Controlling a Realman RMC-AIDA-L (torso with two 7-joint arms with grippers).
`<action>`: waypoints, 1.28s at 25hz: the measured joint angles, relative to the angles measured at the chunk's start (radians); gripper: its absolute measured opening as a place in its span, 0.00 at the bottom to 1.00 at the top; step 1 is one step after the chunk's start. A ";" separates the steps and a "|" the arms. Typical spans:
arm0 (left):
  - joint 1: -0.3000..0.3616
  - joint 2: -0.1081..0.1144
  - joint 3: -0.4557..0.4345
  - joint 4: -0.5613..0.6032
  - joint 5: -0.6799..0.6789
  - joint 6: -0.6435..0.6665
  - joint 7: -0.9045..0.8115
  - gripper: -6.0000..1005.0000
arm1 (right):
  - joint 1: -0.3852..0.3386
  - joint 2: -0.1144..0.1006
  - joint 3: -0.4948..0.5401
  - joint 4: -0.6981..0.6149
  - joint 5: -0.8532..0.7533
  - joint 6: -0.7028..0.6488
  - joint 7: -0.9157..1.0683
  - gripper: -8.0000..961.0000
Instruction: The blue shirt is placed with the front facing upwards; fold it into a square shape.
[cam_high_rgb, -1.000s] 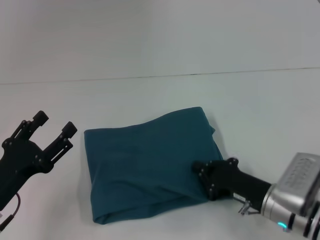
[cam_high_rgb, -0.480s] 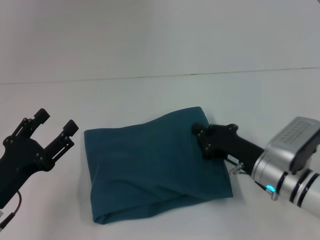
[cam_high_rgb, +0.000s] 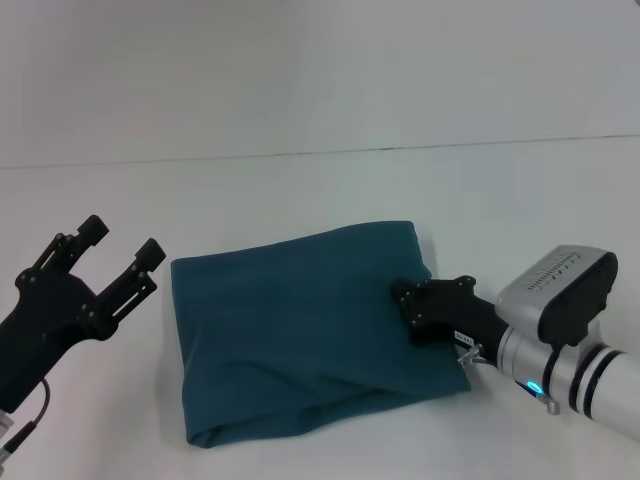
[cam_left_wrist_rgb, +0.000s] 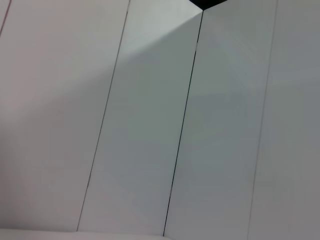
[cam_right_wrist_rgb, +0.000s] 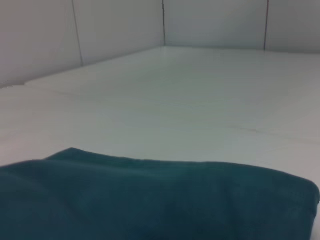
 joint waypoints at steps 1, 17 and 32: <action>-0.001 0.000 0.000 0.000 0.001 -0.001 0.000 0.84 | -0.005 -0.001 0.001 0.002 0.001 -0.016 0.000 0.02; -0.007 -0.003 0.000 -0.003 0.007 0.003 0.000 0.84 | 0.073 -0.001 0.068 -0.009 -0.018 -0.030 -0.008 0.02; -0.011 -0.002 0.000 -0.012 0.006 -0.001 0.001 0.84 | 0.064 -0.004 0.080 0.018 -0.023 0.015 0.026 0.02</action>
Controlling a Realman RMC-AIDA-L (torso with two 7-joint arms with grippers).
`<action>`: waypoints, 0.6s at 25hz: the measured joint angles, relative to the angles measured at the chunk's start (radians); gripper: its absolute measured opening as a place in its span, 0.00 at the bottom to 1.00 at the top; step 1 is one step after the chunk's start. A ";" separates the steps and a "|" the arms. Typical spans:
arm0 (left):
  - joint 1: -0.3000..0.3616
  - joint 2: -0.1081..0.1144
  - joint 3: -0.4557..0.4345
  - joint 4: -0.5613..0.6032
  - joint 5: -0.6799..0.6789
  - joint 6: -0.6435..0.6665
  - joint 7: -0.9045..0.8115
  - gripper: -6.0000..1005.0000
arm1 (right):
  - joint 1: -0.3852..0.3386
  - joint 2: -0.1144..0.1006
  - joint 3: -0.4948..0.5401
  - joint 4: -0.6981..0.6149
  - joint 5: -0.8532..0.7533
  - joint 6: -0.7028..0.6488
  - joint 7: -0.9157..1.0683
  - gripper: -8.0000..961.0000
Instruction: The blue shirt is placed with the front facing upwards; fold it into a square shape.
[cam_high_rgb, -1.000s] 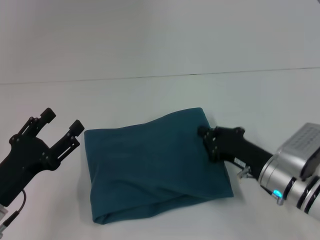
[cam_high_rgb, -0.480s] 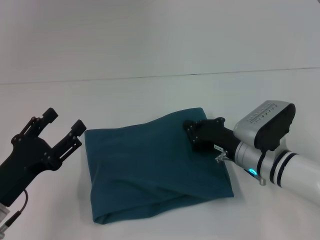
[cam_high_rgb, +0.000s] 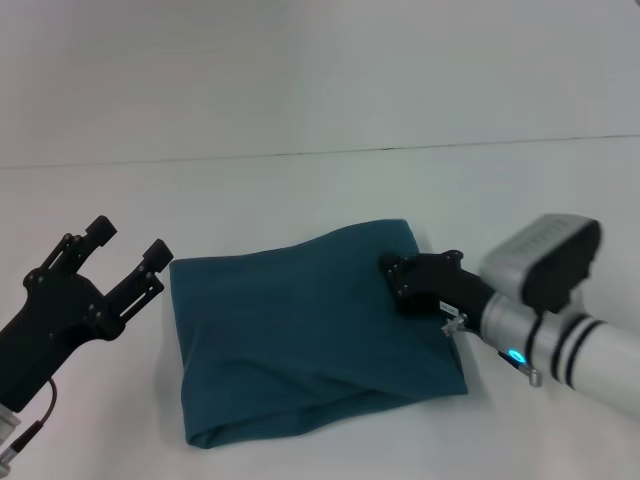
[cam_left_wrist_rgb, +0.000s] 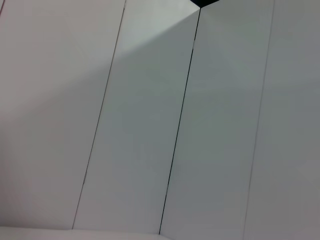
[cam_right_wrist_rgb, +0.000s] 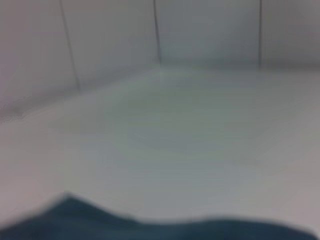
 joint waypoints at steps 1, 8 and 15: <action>0.000 0.000 0.000 0.000 0.000 0.000 0.000 0.84 | -0.019 -0.001 0.001 -0.004 0.002 -0.059 0.000 0.02; 0.010 0.002 -0.004 0.004 0.000 0.008 0.004 0.84 | -0.135 -0.009 -0.020 -0.007 -0.052 -0.432 -0.051 0.02; 0.012 0.002 -0.003 0.002 0.000 0.010 0.020 0.84 | -0.160 -0.002 -0.019 0.080 -0.144 -0.394 -0.200 0.02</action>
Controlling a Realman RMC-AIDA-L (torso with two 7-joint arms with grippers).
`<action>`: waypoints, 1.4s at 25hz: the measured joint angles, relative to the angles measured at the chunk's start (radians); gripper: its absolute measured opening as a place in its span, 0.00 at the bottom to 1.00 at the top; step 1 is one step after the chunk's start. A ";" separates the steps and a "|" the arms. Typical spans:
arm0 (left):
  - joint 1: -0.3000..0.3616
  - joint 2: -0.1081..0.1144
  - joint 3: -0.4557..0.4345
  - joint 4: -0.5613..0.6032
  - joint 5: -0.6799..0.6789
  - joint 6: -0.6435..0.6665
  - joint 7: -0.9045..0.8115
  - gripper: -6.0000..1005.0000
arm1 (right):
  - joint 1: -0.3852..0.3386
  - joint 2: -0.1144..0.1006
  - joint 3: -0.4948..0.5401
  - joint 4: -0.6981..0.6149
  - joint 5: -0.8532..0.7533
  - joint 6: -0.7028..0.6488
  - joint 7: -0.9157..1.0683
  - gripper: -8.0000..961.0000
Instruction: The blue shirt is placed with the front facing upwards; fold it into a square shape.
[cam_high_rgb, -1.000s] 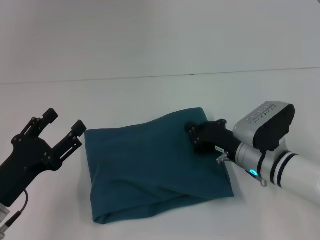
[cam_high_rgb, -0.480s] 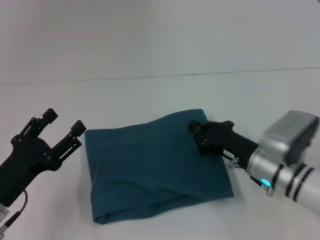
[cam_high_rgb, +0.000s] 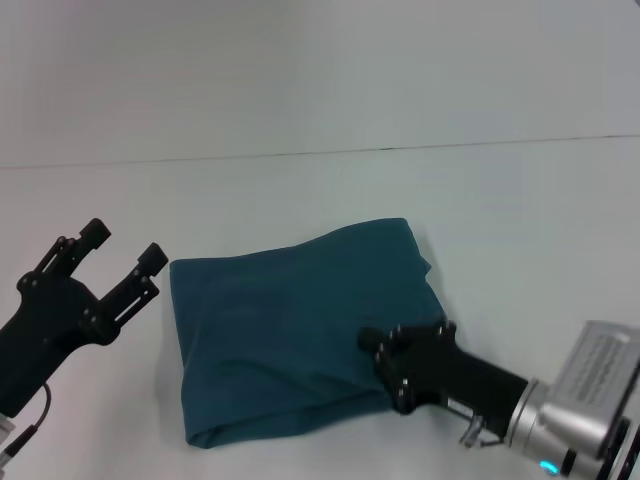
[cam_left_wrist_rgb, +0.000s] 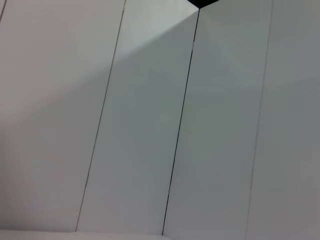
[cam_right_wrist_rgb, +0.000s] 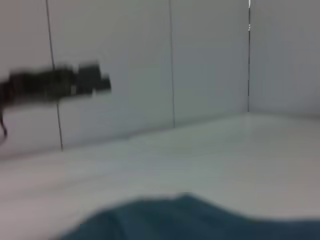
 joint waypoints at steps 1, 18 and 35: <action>0.000 0.000 0.000 0.000 0.000 0.000 0.003 0.84 | 0.002 0.000 -0.002 0.009 0.000 0.028 -0.012 0.02; -0.039 -0.007 0.162 -0.076 0.003 0.003 0.190 0.79 | -0.073 -0.013 0.116 -0.022 0.008 -0.234 0.045 0.01; -0.165 -0.012 0.269 -0.242 0.003 -0.325 0.179 0.21 | -0.108 -0.014 0.214 -0.035 0.011 -0.252 0.049 0.01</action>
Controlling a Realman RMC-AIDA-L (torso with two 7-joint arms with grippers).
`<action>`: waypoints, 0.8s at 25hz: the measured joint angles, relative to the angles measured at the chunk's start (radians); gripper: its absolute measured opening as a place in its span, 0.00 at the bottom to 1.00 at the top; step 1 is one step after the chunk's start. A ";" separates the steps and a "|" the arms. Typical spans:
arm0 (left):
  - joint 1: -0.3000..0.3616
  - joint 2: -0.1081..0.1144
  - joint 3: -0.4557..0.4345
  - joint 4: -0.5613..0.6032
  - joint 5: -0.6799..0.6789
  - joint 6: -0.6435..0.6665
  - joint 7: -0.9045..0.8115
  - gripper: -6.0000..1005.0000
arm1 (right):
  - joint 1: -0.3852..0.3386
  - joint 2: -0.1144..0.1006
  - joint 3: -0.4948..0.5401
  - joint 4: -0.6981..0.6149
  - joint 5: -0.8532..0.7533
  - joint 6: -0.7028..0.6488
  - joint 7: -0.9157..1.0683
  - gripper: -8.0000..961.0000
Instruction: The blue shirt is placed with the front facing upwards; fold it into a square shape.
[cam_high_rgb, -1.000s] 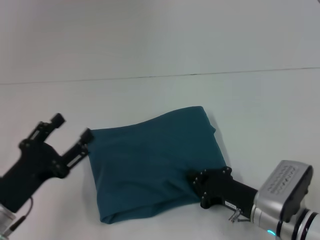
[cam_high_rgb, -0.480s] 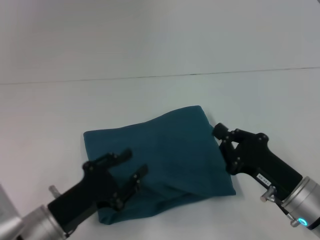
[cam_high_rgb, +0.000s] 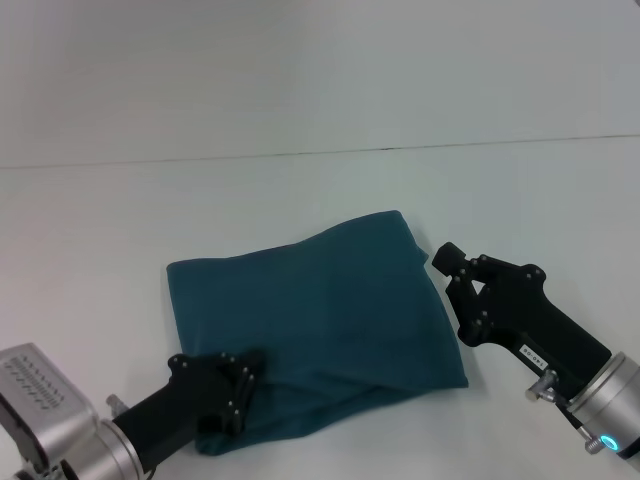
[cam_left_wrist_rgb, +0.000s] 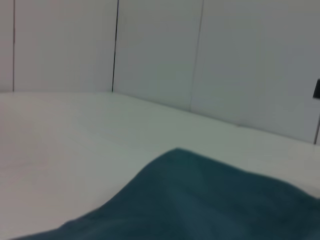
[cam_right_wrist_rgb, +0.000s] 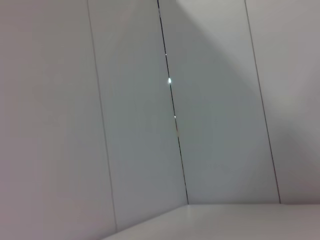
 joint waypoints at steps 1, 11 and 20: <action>0.000 0.000 0.006 -0.003 0.000 -0.007 -0.001 0.17 | 0.001 0.000 0.000 0.000 0.000 0.005 0.000 0.01; 0.032 0.006 0.012 0.041 -0.008 0.134 0.002 0.00 | 0.006 0.000 0.001 0.000 0.000 0.025 0.005 0.01; 0.011 0.003 0.079 0.058 0.000 0.049 -0.002 0.03 | 0.004 0.000 0.001 -0.002 0.000 0.032 0.003 0.02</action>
